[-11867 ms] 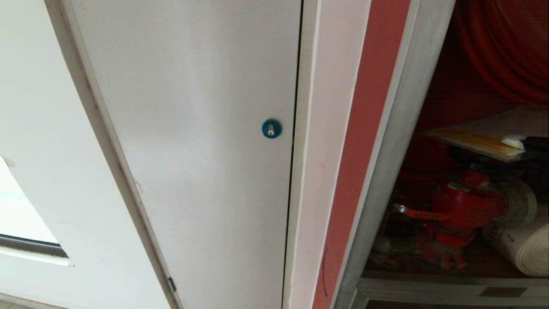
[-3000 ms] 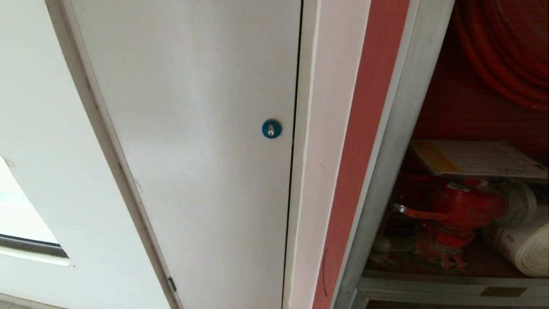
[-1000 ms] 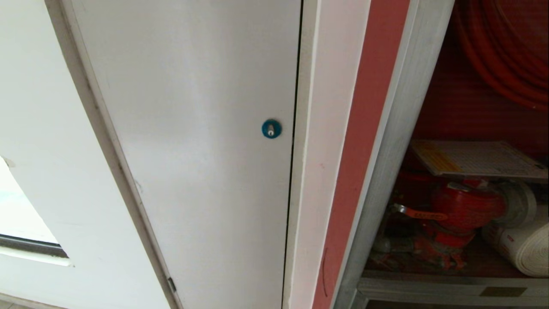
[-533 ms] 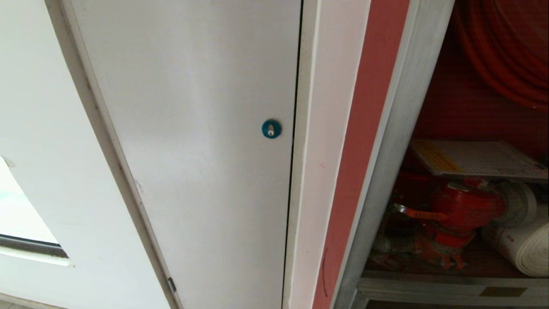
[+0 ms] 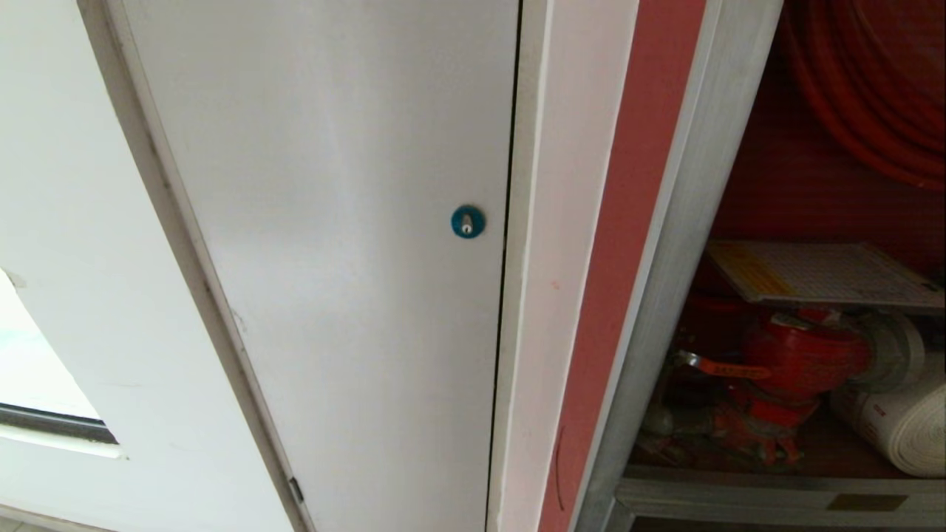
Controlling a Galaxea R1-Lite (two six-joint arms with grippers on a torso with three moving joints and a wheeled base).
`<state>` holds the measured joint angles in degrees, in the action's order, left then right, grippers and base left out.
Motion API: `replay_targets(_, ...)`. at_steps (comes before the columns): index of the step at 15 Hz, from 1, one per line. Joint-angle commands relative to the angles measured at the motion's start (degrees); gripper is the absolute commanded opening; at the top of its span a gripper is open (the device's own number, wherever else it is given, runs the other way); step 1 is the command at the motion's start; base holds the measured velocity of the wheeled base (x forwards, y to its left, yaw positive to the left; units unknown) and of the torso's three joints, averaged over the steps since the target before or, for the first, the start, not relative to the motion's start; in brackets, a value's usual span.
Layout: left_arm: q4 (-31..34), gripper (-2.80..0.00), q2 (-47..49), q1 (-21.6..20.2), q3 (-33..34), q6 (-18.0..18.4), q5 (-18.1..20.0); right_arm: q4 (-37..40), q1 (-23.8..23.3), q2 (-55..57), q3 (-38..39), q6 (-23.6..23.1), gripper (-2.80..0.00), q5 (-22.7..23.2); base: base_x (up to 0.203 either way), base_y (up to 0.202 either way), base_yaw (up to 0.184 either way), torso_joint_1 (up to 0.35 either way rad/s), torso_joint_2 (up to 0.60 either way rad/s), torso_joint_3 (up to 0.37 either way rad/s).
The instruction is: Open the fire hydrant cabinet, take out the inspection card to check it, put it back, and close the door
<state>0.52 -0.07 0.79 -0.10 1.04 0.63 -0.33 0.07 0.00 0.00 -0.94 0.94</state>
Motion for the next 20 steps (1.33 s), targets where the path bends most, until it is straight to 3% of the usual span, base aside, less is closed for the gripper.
replay_targets(1, 0.0, -2.80, 0.0, 0.0, 0.0, 0.0, 0.0, 0.0, 0.0, 0.1, 0.2, 0.0, -2.80, 0.0, 0.000, 0.000, 0.000, 0.000, 0.00, 0.000)
replay_targets(20, 0.0, -2.80, 0.0, 0.0, 0.0, -0.4, 0.0, 0.0, 0.0, 0.0, 0.2, 0.0, -2.80, 0.0, -0.190, 0.000, 0.000, 0.001, 0.00, 0.003)
